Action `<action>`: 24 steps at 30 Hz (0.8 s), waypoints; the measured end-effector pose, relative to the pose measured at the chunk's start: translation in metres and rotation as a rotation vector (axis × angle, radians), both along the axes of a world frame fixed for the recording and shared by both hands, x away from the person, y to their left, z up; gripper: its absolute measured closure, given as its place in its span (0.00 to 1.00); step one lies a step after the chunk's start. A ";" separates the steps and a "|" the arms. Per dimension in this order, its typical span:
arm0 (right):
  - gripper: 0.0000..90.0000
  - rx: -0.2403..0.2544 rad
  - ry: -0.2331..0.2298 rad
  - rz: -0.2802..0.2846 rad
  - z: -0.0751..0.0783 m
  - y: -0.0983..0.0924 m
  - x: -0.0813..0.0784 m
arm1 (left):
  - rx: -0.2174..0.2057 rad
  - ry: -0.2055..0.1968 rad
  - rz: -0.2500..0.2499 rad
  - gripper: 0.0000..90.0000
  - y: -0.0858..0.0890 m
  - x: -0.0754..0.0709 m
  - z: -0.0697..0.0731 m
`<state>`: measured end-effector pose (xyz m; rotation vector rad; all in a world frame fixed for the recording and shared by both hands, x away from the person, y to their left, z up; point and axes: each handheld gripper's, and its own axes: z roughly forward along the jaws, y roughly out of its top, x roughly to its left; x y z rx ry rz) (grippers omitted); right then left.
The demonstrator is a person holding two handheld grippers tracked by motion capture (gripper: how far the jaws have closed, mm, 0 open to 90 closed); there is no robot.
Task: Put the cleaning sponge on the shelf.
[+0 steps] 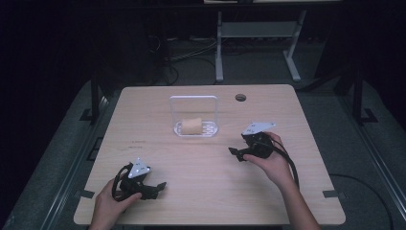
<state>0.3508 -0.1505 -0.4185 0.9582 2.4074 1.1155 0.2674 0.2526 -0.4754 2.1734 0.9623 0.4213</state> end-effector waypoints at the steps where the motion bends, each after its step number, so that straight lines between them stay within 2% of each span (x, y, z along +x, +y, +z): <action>1: 0.27 -0.002 0.003 -0.003 -0.001 -0.003 -0.003 | -0.001 0.000 0.000 0.13 0.000 0.000 0.000; 16: 0.26 0.008 0.015 -0.077 -0.016 -0.049 -0.037 | -0.002 0.000 0.001 0.13 0.000 0.000 0.000; 24: 0.26 0.026 0.030 -0.102 -0.027 -0.065 -0.058 | -0.001 0.000 0.001 0.13 0.000 0.000 0.000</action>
